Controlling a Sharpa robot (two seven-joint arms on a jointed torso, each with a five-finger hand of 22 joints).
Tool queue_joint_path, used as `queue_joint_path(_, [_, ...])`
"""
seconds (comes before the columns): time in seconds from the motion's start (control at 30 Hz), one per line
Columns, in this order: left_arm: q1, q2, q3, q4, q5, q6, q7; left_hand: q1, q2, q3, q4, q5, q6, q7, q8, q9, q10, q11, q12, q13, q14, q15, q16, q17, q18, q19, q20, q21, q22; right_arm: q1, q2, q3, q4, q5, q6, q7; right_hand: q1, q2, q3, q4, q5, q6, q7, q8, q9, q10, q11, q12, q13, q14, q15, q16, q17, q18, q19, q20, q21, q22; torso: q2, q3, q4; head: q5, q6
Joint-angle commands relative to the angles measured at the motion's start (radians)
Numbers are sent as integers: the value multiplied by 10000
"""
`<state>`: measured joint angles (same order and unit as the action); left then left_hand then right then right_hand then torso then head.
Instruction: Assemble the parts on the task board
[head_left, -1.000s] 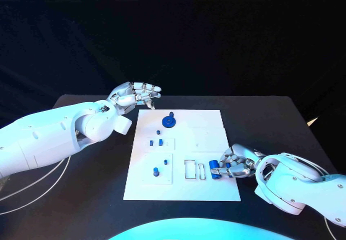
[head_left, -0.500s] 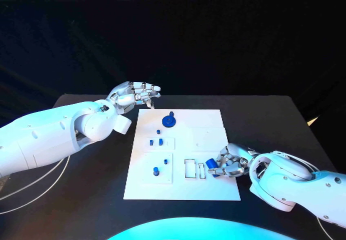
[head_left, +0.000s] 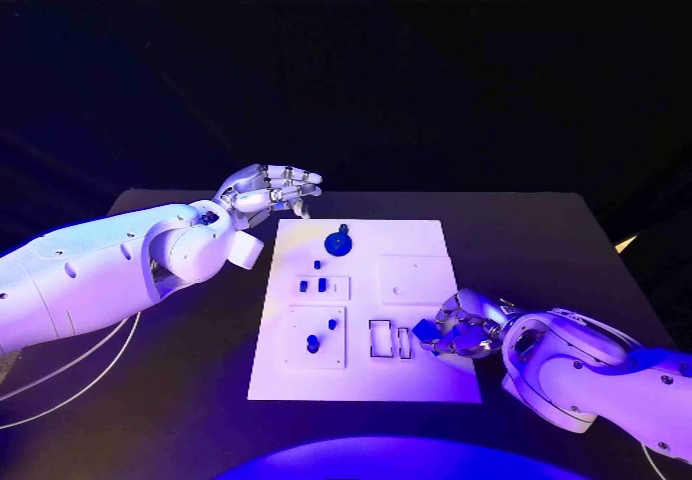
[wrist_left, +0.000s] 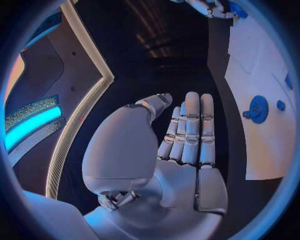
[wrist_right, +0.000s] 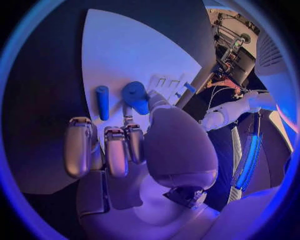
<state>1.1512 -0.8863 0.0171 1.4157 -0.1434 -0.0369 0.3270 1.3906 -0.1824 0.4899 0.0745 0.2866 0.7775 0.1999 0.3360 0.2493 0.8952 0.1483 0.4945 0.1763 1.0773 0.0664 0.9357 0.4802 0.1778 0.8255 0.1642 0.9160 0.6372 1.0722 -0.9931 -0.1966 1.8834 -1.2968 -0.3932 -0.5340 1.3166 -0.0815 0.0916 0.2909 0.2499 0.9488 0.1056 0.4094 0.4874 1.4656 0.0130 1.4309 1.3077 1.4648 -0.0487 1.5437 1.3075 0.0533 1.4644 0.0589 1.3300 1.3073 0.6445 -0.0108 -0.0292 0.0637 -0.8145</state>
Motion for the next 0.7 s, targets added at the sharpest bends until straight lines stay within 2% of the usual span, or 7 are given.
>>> queue_joint_path(0.03, [1,23,3,15,27,170,46,64,13,-65,15,-66,-35,245,-14,-16,-81,21,-19,-12,-57,36,-32,-15,50,66,24,-39,-11,171,-66,26,275,606,-342,-12,-80,176,54,11,54,341,-261,129,177,161,-82,32,1343,937,-92,63,2032,-119,454,-75,30,2094,-10,-4,-5,-25,18])
queue_joint_path(0.13, [-5,53,2,-6,27,184,48,64,13,-65,15,-66,-35,245,-14,-16,-81,21,-19,-12,-57,36,-32,-15,50,66,24,-39,-11,301,-86,38,445,754,-372,43,-299,166,48,16,57,376,-271,132,195,172,-92,31,1355,938,-103,63,2034,-120,454,-90,36,2094,-15,-16,-1,-43,35])
queue_joint_path(0.23, [-8,68,1,-11,28,197,51,64,13,-65,15,-66,-35,245,-14,-16,-81,21,-19,-12,-57,36,-32,-15,50,66,24,-39,-11,363,-58,45,531,898,-350,81,-412,156,45,16,54,391,-276,133,207,180,-97,34,1365,939,-108,65,2039,-120,452,-96,36,2093,-7,-11,12,-28,27])
queue_joint_path(0.4, [-12,76,0,-21,31,207,48,64,13,-65,15,-66,-35,245,-14,-16,-81,21,-19,-12,-57,36,-32,-15,50,66,24,-39,-11,381,130,49,526,1090,-136,129,-809,149,18,16,32,519,-321,207,275,177,-131,-1,1356,940,-133,67,2045,-123,454,-117,58,2097,7,-9,-6,-44,14])
queue_joint_path(0.53, [-14,84,-1,-17,35,224,42,64,13,-65,15,-66,-35,245,-14,-16,-81,21,-19,-12,-57,36,-32,-15,50,66,24,-39,-11,355,373,48,441,1179,163,134,-1262,160,-52,20,-53,590,-354,288,350,158,-158,-62,1328,935,-158,55,2016,-114,438,-139,16,2085,6,-16,8,-32,-11])
queue_joint_path(0.6, [-14,83,-1,-15,36,233,28,55,17,-73,31,-64,-47,250,-15,-19,-92,26,-19,-15,-58,40,-32,-16,50,67,27,-51,-18,329,501,47,391,1209,274,130,-1473,136,-131,9,375,603,-381,342,408,166,-183,-72,1340,935,-178,55,2018,-114,434,-158,18,2084,8,-14,14,-21,-25])
queue_joint_path(0.7, [-14,80,-2,-12,37,238,14,55,17,-73,31,-64,-47,250,-15,-19,-92,26,-19,-15,-58,40,-32,-16,50,67,27,-51,-18,301,653,46,324,1229,390,111,-1563,141,-171,18,432,628,-393,375,434,160,-191,-92,1330,933,-186,51,2007,-113,431,-164,12,2083,9,-16,7,-26,-39])
